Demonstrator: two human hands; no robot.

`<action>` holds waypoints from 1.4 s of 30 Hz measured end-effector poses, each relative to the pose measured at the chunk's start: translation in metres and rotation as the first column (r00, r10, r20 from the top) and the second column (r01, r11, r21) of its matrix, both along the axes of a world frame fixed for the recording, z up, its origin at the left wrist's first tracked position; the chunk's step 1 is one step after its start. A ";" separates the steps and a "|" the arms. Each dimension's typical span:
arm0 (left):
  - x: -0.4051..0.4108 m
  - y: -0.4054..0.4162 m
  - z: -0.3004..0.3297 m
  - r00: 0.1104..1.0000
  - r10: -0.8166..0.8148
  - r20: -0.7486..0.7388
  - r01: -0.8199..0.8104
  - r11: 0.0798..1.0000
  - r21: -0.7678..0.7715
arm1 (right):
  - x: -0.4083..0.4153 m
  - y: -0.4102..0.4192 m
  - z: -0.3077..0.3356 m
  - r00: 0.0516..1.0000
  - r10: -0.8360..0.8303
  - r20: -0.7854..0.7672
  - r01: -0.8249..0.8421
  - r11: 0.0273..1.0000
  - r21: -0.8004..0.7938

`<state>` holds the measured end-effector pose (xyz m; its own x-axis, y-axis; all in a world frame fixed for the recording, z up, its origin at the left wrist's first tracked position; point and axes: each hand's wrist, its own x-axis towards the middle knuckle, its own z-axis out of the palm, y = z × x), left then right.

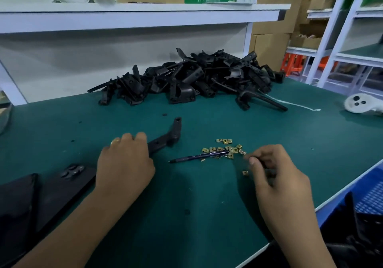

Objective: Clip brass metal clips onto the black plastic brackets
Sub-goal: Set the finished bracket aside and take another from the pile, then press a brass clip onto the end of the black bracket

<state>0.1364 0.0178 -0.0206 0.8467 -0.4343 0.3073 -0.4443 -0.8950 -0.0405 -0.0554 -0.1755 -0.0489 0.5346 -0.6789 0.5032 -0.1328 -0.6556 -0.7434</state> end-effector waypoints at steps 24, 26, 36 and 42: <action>-0.013 0.005 -0.006 0.855 -0.519 0.023 0.502 0.816 -0.287 | 0.009 0.010 0.007 0.873 0.309 0.378 -0.458 0.787 0.414; -0.025 0.000 -0.006 0.812 -0.584 0.022 0.573 0.787 -0.228 | 0.008 0.008 0.007 0.859 0.311 0.407 -0.480 0.764 0.431; -0.042 -0.016 -0.008 0.770 -0.638 0.010 0.630 0.758 -0.167 | 0.006 0.009 0.011 0.824 0.396 0.405 -0.558 0.688 0.464; -0.044 -0.016 -0.008 0.771 -0.637 0.009 0.633 0.765 -0.120 | 0.005 0.010 0.014 0.813 0.424 0.400 -0.578 0.674 0.460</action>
